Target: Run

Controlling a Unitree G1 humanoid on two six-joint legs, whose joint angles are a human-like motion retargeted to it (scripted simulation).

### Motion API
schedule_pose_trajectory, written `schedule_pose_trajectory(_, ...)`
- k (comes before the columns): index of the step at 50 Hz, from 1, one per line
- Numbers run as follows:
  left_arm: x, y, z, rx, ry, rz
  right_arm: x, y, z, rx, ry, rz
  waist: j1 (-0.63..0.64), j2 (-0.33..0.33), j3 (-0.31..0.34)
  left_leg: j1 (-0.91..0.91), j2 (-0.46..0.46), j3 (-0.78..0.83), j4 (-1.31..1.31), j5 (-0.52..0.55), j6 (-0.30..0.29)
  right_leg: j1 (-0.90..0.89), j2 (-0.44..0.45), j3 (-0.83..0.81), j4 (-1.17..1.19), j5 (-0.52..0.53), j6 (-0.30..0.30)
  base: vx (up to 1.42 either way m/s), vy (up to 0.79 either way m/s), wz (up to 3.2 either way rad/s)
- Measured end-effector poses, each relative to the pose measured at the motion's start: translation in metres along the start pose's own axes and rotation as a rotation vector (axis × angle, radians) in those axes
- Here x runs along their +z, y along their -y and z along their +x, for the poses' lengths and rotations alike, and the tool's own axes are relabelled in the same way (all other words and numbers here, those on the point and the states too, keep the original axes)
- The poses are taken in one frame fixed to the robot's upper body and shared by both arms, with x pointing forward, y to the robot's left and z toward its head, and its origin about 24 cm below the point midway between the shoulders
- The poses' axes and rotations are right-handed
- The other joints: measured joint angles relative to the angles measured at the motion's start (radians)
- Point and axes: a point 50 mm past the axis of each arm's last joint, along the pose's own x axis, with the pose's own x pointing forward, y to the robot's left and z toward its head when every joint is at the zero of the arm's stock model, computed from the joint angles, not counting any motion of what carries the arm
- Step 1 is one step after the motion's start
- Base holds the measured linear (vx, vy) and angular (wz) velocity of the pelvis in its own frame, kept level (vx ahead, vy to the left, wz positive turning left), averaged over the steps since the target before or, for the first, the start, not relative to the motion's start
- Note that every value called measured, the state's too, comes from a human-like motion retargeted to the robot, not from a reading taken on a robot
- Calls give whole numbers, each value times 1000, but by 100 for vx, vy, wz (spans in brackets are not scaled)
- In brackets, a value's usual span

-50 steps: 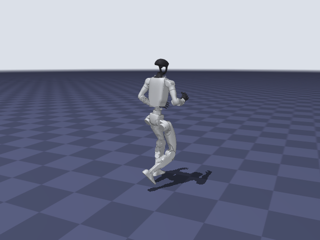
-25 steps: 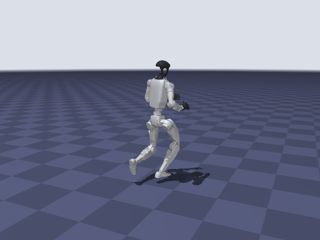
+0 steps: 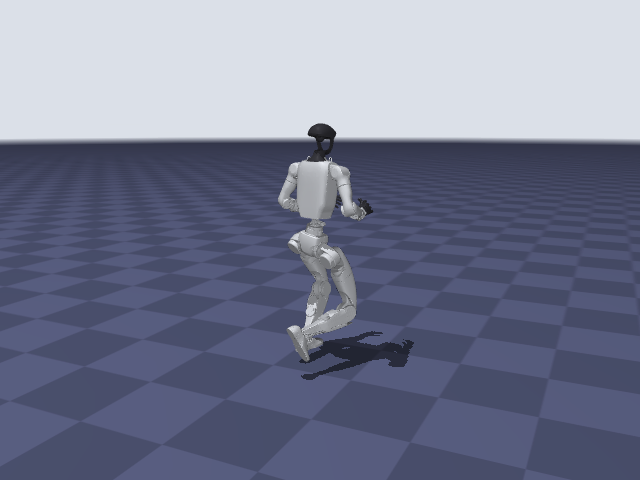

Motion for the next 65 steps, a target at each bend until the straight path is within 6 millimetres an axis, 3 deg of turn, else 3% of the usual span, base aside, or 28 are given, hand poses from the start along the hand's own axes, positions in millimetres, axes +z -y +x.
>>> schedule_pose_trajectory(3,10,5,32,53,91,31,-10,-2,-5,21,-52,-8,-38,49,20,99,31,-46,-2,-67,-2,-160,39,8,51,-118,-70,-1,5,-33)
schedule_pose_trajectory(5,19,10,44,68,124,-10,-14,0,-11,25,-73,9,-76,95,7,183,61,-68,-66,-25,-51,-256,89,-18,-26,-172,-89,1,1,-10)
schedule_pose_trajectory(10,46,21,51,23,236,-156,-22,2,-31,18,-148,85,-133,241,-47,313,231,-106,-87,277,-249,-375,345,-82,-534,-158,-27,3,-8,-17)
schedule_pose_trajectory(12,53,23,49,-15,272,-185,-23,4,-34,-3,-158,105,-116,307,-56,308,336,-118,42,384,-276,-373,453,-99,-684,-122,-23,-4,-8,-38)
schedule_pose_trajectory(16,55,27,43,-48,263,-207,-15,13,-24,-51,-105,85,-64,357,-38,271,513,-114,397,457,-226,-338,539,-116,-604,-228,-132,-5,-8,-9)
schedule_pose_trajectory(20,40,26,40,-37,165,-157,-2,34,10,-121,6,-36,17,363,30,130,636,-154,686,323,-117,-233,572,-102,-507,-424,-243,-4,-12,24)
schedule_pose_trajectory(22,30,23,36,-30,109,-138,8,41,28,-154,69,-64,48,343,44,29,614,-152,698,230,-74,-161,554,-83,-523,-455,-235,-3,-2,35)
schedule_pose_trajectory(25,16,15,19,-34,27,-136,23,43,39,-183,139,-17,79,287,23,-82,511,-94,545,163,-61,-58,500,-46,-582,-395,-156,1,8,25)
schedule_pose_trajectory(30,0,3,-11,-52,-72,-130,29,30,30,-148,152,99,96,171,-56,-127,268,4,-6,199,-176,35,346,-19,-634,-110,37,3,9,20)
schedule_pose_trajectory(32,-4,0,-18,-48,-93,-117,27,26,25,-121,146,100,81,122,-82,-119,162,21,-214,255,-213,39,265,-21,-593,-31,81,0,7,48)
schedule_pose_trajectory(34,-6,-1,-22,-37,-109,-110,26,22,21,-91,140,95,59,83,-93,-108,84,25,-313,282,-213,46,201,-21,-517,17,98,-2,5,41)
schedule_pose_trajectory(37,-7,1,-24,-42,-106,-85,21,10,13,-42,109,96,32,47,-88,-115,34,14,-208,222,-150,57,136,-19,-344,47,87,-1,1,7)
schedule_pose_trajectory(40,-4,1,-16,-36,-58,-29,14,0,7,1,55,78,10,21,-54,-105,13,-6,1,50,-26,33,64,-12,-110,8,34,-2,1,-16)
schedule_pose_trajectory(43,-1,3,8,-10,17,42,3,-7,6,37,-9,57,-14,28,-14,-47,43,-47,102,-84,0,-88,54,4,46,-95,-54,-3,0,-45)
schedule_pose_trajectory(46,9,9,30,14,70,19,-8,-7,-2,60,-61,68,-57,82,-19,72,73,-76,33,-80,-25,-240,111,-5,9,-185,-94,0,5,-41)
schedule_pose_trajectory(48,18,13,38,18,99,-36,-13,-5,-11,64,-91,94,-93,126,-39,163,109,-92,-52,3,-98,-317,167,-37,-122,-208,-93,4,-4,-18)
schedule_pose_trajectory(52,38,21,41,-11,188,-150,-26,-5,-32,46,-184,153,-126,234,-83,278,239,-118,-86,284,-263,-391,355,-84,-542,-168,-37,3,-8,-29)
schedule_pose_trajectory(55,49,22,40,-47,245,-193,-28,-1,-40,0,-212,181,-97,325,-96,292,377,-131,66,437,-305,-383,500,-112,-772,-105,-23,-3,-7,-51)
schedule_pose_trajectory(59,44,25,32,-66,201,-196,-19,8,-28,-45,-144,150,-46,350,-66,259,516,-116,410,425,-225,-353,547,-117,-604,-241,-139,-5,-7,-5)
schedule_pose_trajectory(62,27,24,25,-60,100,-150,-8,20,-2,-73,-50,69,14,350,-11,150,595,-134,634,294,-128,-274,564,-99,-498,-408,-226,-4,-8,23)
schedule_pose_trajectory(65,11,18,17,-48,1,-122,9,30,29,-96,60,27,62,311,15,-18,539,-129,631,169,-70,-151,527,-64,-517,-456,-211,-2,0,41)
